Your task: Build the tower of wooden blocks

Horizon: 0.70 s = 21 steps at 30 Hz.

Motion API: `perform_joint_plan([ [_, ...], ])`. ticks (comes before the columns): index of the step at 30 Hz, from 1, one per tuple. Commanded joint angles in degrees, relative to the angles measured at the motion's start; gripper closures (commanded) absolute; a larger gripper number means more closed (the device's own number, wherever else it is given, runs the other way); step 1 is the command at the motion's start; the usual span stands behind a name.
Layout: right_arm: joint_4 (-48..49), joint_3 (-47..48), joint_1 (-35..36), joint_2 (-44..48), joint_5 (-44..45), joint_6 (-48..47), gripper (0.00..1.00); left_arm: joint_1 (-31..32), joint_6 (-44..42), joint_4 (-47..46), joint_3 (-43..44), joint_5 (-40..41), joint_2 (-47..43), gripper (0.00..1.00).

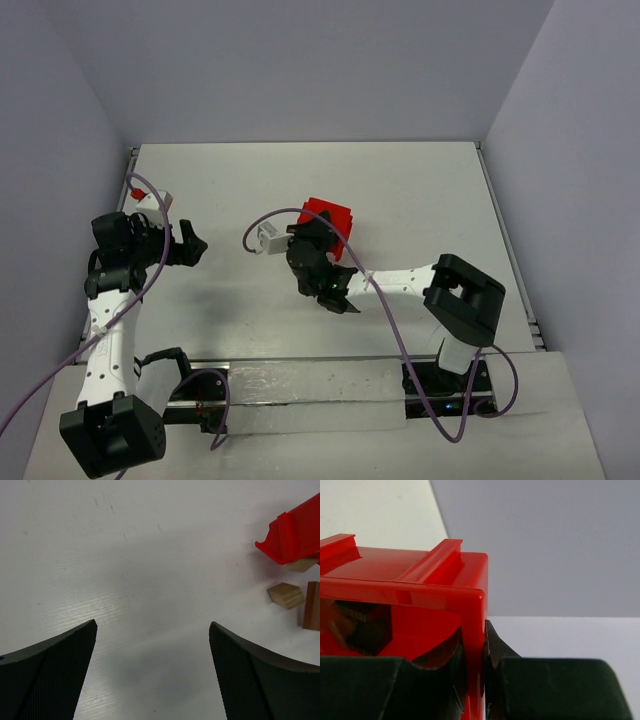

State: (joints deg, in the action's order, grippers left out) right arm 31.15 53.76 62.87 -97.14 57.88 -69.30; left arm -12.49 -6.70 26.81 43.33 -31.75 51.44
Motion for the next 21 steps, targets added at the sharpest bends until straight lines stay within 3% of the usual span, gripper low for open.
perform_joint_plan([
  [1, 18.0, -0.8, 0.9, 0.1, 3.7, -6.6, 1.0, -0.6, -0.5, -1.5, 1.5, -0.8, -0.5, 0.01],
  [12, 19.9, -2.3, 2.7, -1.1, 4.5, -8.1, 1.0, -0.6, -0.5, -1.4, 1.7, -0.5, -0.3, 0.01],
  [14, 26.9, -6.3, 3.6, -1.5, 3.1, -12.0, 1.0, -0.6, -0.4, -1.5, 1.8, -0.5, -0.2, 0.01],
  [15, 35.5, -6.4, 3.5, -3.1, 2.9, -17.8, 1.0, -0.6, -0.6, -1.1, 1.8, -0.5, -0.2, 0.01],
  [17, 36.0, -7.8, 4.3, -4.5, 3.6, -19.0, 1.0, -0.6, -0.3, -1.5, 1.5, -0.4, -0.5, 0.01],
  [19, 50.9, -8.8, 4.8, -6.6, 0.2, -28.3, 1.0, -0.6, -0.6, -1.4, 1.7, -0.7, -0.4, 0.01],
  [21, 58.2, -8.8, 5.0, -9.4, -0.6, -33.0, 1.0, -0.6, -0.5, -1.3, 1.8, -0.7, -0.4, 0.01],
])
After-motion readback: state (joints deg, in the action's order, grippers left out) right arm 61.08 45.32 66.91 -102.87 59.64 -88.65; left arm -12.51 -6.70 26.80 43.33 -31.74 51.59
